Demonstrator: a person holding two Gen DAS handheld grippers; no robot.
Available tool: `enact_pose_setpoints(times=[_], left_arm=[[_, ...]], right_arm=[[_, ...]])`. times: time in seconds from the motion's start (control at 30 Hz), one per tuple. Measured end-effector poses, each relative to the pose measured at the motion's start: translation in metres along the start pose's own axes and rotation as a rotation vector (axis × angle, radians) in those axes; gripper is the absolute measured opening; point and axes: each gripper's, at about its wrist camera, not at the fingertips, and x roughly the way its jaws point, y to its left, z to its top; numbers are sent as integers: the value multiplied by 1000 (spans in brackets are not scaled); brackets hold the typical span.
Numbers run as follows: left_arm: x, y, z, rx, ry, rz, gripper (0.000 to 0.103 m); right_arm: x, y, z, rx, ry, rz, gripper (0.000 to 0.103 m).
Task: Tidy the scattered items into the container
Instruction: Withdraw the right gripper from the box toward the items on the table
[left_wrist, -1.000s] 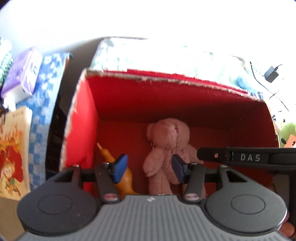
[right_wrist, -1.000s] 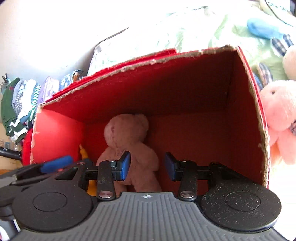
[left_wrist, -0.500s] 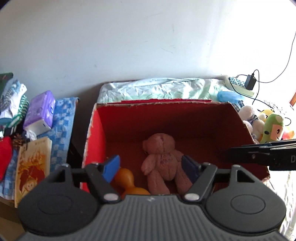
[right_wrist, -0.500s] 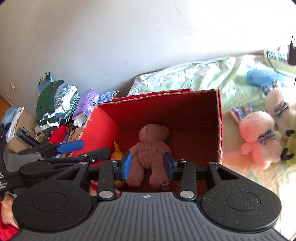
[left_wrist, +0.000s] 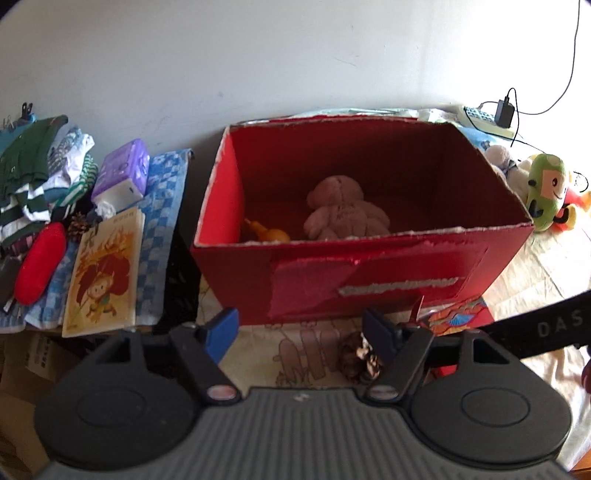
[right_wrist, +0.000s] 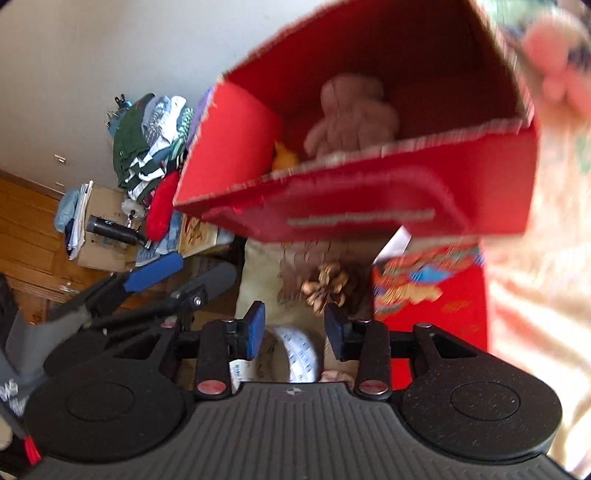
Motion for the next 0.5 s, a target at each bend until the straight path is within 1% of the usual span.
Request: enact_pose_setpoints(times=[0.03, 0.07, 0.13, 0.17, 0.2, 0.23, 0.27, 0.33, 0.37, 0.43, 0.47, 0.5], left_arm=[[-1, -1, -4, 0, 4, 22, 69], [-1, -3, -8, 0, 7, 38, 70], [-4, -4, -13, -12, 6, 43, 71], [-5, -6, -15, -19, 3, 41, 72], [-7, -7, -17, -22, 0, 41, 73], [-8, -10, -19, -22, -3, 44, 73], [-8, -12, -21, -22, -6, 47, 74], [-9, -18, -24, -23, -5, 40, 74], [-9, -21, -25, -21, -4, 31, 74], [-8, -30, -26, -13, -3, 15, 74], [-7, -35, -26, -6, -4, 10, 74], [-7, -40, -26, 0, -3, 5, 75]], right_arm=[[5, -1, -1, 11, 8, 6, 38], [10, -2, -3, 11, 9, -3, 38], [14, -2, -5, -5, 12, -64, 38], [16, -4, -5, -12, 29, -101, 38], [18, -8, -6, -5, 41, -133, 34], [17, -12, -7, -8, 42, -151, 23], [15, -14, -6, -15, 46, -166, 17], [8, -21, -4, -26, 55, -219, 17], [4, -25, -3, -41, 57, -252, 14], [-5, -33, 1, -73, 66, -266, 8], [-12, -36, 4, -92, 48, -287, 0], [-20, -37, 7, -130, 11, -343, 0]])
